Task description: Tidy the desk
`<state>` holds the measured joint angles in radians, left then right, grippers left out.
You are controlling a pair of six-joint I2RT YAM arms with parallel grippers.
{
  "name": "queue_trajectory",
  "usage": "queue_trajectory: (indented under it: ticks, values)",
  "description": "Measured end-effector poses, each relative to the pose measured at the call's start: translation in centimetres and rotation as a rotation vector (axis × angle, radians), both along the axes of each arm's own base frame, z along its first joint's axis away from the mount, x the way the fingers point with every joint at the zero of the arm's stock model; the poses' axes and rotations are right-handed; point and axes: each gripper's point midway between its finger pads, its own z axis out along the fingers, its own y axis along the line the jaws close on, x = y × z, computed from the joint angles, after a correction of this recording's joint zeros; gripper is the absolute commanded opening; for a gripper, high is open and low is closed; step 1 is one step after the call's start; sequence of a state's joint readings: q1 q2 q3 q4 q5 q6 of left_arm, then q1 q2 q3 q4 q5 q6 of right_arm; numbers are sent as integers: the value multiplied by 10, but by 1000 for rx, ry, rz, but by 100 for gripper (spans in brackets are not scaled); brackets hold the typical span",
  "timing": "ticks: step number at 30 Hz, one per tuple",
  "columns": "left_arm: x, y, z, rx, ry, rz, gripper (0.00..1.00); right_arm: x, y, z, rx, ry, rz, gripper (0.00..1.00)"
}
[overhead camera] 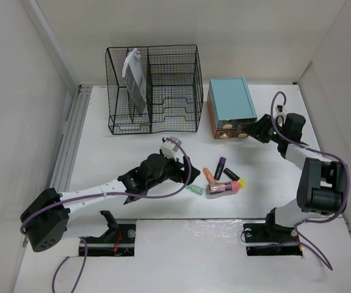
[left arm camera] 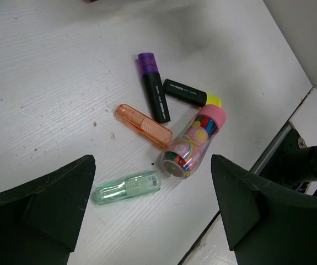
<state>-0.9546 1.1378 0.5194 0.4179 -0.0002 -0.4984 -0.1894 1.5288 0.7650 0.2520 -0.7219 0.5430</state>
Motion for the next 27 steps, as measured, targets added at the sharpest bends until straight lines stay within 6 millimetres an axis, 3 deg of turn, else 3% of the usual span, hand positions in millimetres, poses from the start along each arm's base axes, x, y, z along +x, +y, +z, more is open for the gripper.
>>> queue_trajectory:
  ticks: [8,11,13,14,18,19,20,27]
  values:
    - [0,0,1,0,-1,0,83,-42,-4,-6,-112,45,81,29]
    - [1,-1,4,-4,-7,-1,83,-58,-6,-10,-125,72,121,35]
    - [1,-3,7,-8,-11,-5,83,-66,-6,-11,-121,91,147,53]
    - [1,-5,9,-10,-13,-7,83,-69,-6,-11,-120,101,165,73]
    - [1,-11,13,-13,-19,-18,85,-83,-1,-20,-119,152,231,82]
    - [1,-13,14,-12,-22,-23,85,-87,0,-24,-114,170,244,90]
    - [1,-14,14,-12,-22,-25,85,-92,2,-25,-108,183,260,92]
    - [-2,-25,10,30,-43,-65,83,-116,15,-13,-77,163,398,92]
